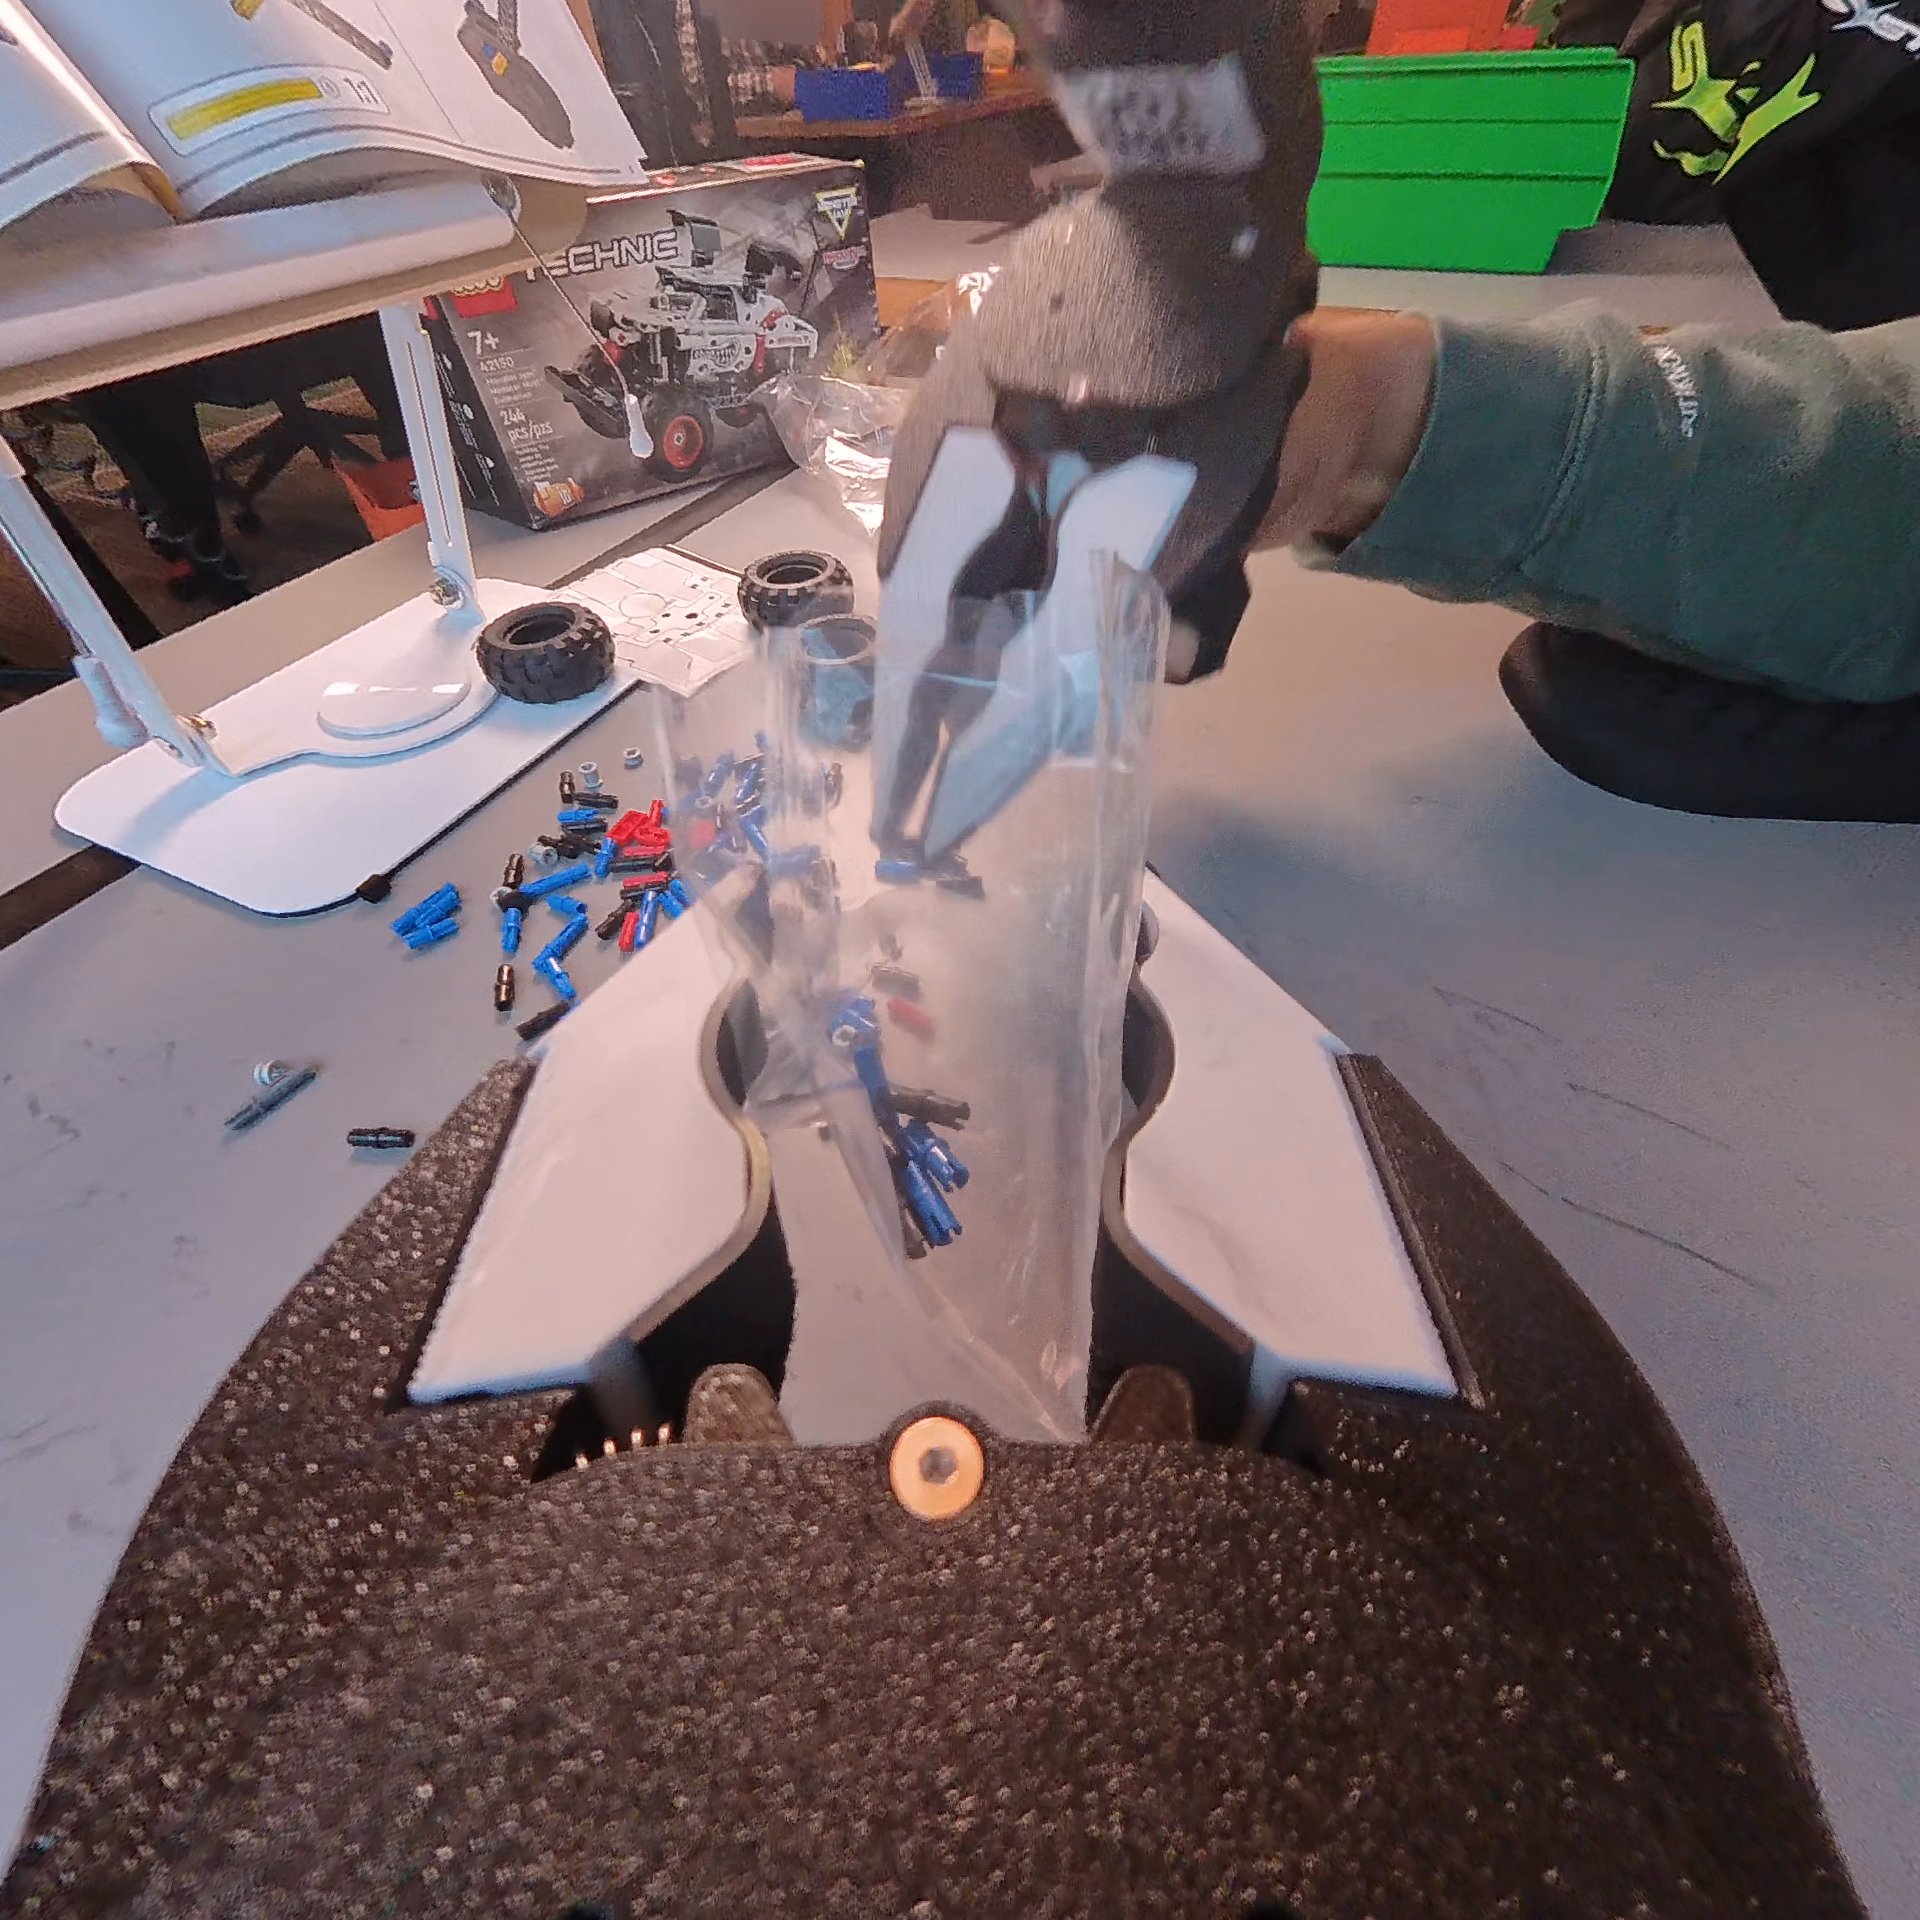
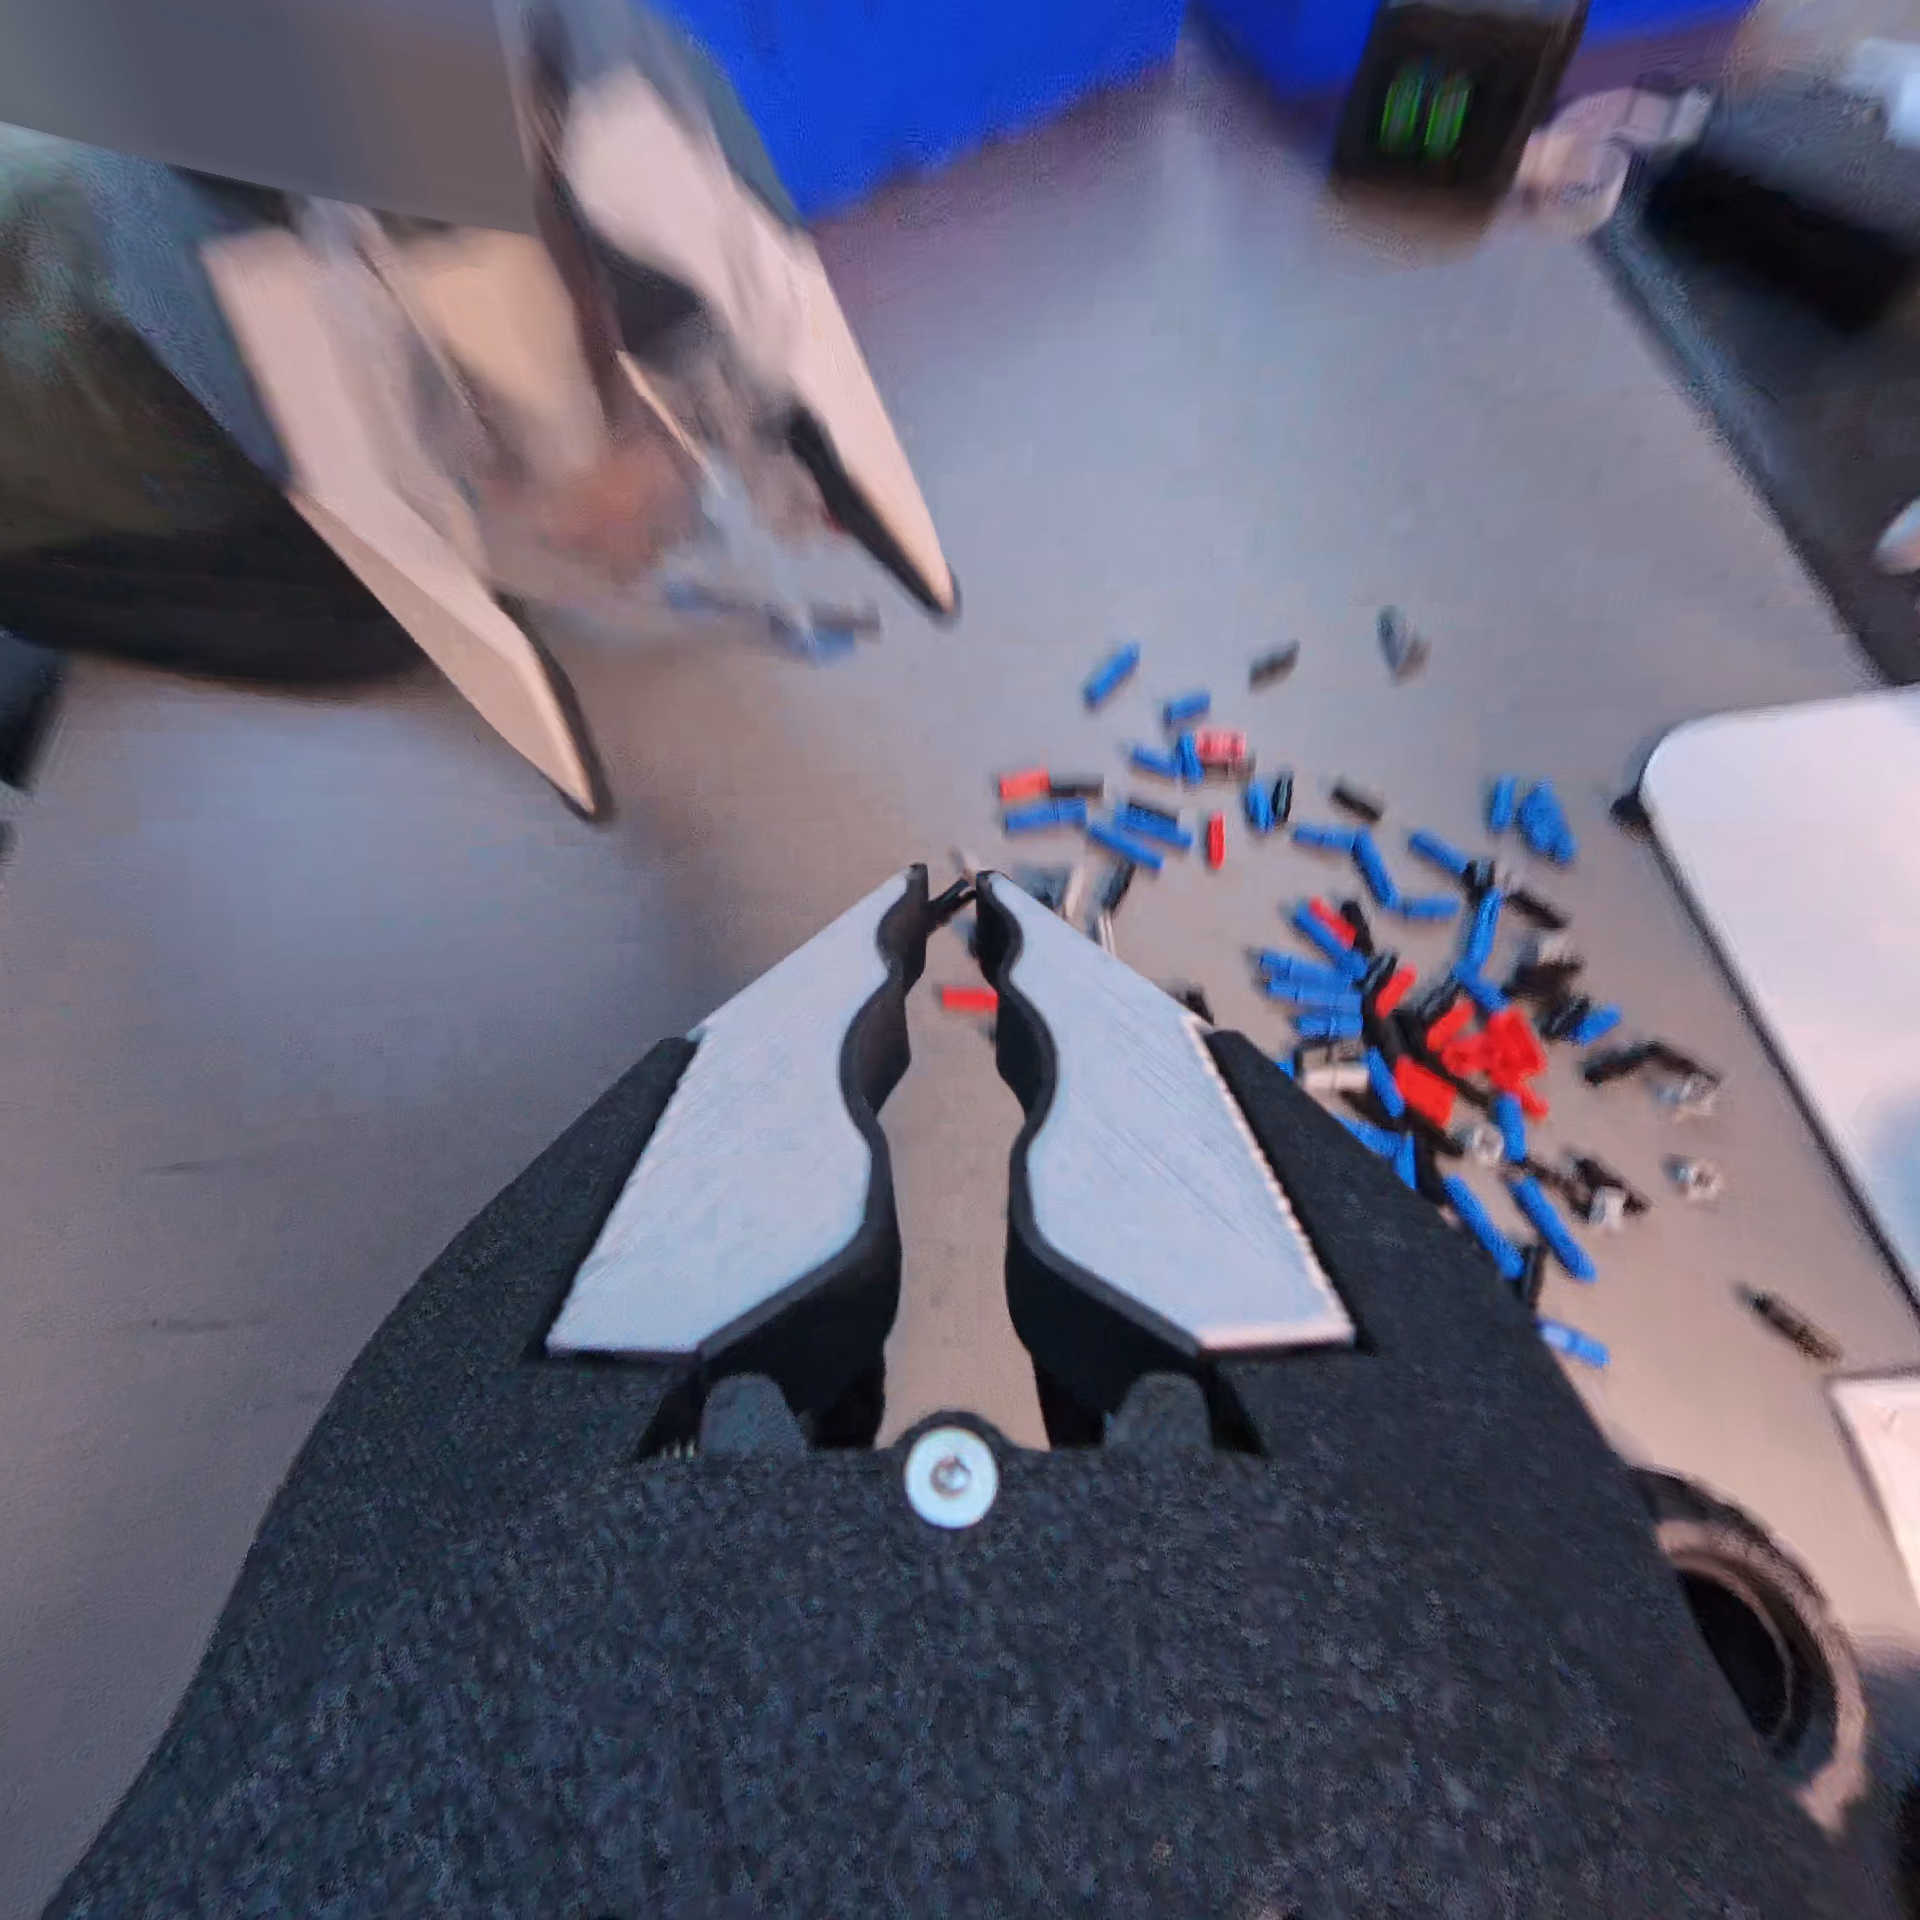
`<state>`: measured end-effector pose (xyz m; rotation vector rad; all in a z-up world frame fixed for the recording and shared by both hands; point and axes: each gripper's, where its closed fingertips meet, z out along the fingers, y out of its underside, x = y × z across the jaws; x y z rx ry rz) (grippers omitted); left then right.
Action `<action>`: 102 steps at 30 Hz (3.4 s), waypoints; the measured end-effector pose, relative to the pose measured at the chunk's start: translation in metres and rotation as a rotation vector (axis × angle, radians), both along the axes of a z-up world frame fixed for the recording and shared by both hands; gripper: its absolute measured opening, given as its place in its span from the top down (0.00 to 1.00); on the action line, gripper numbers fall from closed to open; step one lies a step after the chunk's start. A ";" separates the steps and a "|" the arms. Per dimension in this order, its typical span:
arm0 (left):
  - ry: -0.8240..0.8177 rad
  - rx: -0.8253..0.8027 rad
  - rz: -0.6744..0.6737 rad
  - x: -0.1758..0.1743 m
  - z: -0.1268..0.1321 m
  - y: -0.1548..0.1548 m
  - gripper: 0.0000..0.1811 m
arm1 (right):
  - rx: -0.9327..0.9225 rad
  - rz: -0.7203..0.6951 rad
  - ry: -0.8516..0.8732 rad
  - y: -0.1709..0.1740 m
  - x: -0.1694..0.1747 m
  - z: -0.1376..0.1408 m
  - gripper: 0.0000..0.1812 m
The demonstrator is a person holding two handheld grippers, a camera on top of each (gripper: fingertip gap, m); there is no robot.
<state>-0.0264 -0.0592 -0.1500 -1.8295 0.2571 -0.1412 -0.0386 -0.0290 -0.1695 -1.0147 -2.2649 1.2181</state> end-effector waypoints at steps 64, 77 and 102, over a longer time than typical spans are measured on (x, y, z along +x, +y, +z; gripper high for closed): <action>-0.005 -0.067 0.060 -0.014 -0.010 -0.001 0.64 | 0.204 -0.019 -0.137 0.005 -0.003 -0.067 0.93; 0.018 -0.103 0.025 -0.005 -0.020 0.001 0.63 | -0.191 0.113 0.218 -0.042 -0.002 0.080 0.83; -0.002 -0.101 -0.016 0.003 -0.021 0.003 0.64 | 0.016 0.195 0.254 -0.047 0.014 0.091 0.98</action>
